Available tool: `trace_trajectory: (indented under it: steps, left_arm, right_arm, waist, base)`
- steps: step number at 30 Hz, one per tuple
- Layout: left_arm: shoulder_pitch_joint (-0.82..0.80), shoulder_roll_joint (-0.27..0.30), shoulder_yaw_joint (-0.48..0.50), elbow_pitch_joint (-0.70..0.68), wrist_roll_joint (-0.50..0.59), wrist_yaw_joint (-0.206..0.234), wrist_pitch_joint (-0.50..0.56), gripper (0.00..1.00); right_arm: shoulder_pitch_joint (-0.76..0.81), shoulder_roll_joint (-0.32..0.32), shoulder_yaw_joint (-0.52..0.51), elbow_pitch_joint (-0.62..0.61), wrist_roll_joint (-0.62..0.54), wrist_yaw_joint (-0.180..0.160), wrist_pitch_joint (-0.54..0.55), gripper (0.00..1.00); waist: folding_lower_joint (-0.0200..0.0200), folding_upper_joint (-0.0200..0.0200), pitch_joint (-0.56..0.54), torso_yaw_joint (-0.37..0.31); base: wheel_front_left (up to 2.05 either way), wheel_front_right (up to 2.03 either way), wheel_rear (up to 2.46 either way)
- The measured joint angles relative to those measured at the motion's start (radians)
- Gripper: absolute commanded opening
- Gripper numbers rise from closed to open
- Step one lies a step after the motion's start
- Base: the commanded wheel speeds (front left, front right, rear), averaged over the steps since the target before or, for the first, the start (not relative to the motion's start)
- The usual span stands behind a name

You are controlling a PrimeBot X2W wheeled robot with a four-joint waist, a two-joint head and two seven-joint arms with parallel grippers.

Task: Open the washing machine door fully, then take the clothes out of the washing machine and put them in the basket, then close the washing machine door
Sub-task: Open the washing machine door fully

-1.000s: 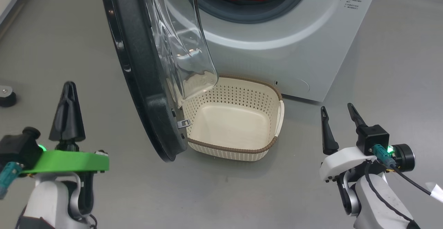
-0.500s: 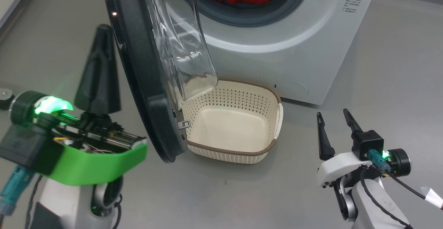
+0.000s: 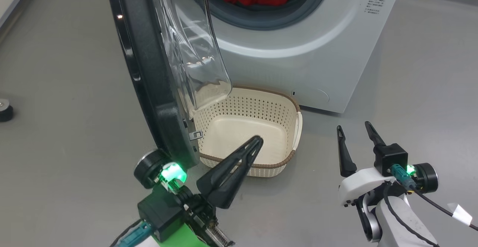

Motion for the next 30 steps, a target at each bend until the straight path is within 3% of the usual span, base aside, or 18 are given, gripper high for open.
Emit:
trace_trajectory:
  steps: [6,13,30]
  left_arm:
    - [0.065,0.029,-0.021,0.109,-0.001,0.0,0.001,0.0]
    - [0.071,0.028,0.081,0.204,-0.011,0.0,0.001,0.0]
    - [0.049,-0.034,0.206,0.341,-0.052,0.0,0.001,0.0]
  right_arm:
    - [0.0,0.002,0.008,0.006,-0.003,0.0,0.0,1.0]
    - [-0.001,0.002,0.006,0.01,-0.008,0.0,0.0,1.0]
    - [-0.009,0.003,-0.02,0.023,-0.011,0.0,0.0,1.0]
  waist:
    - [0.0,0.0,0.011,-0.013]
    - [0.0,0.0,0.036,-0.024]
    - [0.0,0.0,0.076,-0.028]
  base:
    - [0.0,0.0,0.0]
    - [0.0,0.0,0.0]
    - [0.0,0.0,0.0]
